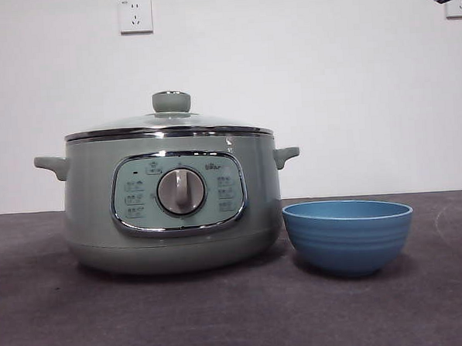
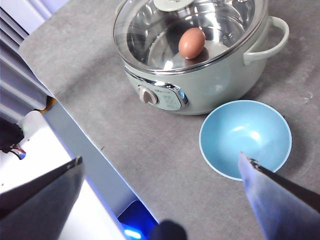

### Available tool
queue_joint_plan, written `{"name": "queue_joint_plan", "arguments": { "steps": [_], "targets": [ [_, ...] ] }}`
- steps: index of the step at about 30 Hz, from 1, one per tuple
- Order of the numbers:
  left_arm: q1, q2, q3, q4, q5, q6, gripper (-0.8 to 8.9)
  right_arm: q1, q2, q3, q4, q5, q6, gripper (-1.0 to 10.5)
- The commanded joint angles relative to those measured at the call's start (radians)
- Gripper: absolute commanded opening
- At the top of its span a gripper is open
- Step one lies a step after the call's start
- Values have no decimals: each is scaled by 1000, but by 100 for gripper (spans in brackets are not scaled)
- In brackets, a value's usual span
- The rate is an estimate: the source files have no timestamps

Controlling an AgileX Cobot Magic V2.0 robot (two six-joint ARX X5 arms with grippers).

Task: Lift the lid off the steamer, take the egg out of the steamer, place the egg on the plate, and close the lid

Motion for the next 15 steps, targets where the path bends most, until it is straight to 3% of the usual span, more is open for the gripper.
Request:
{"name": "queue_joint_plan", "arguments": {
  "steps": [1,7,15],
  "targets": [
    [-19,52,12,57,3,-1,534,2,0,3,8,-2,5,567],
    [-109,207,67,170,-19,-1,535,2,0,3,9,-2,11,567],
    [-278,457,186,297,-216,35,534,2,0,3,8,-2,13,567]
  ]
}}
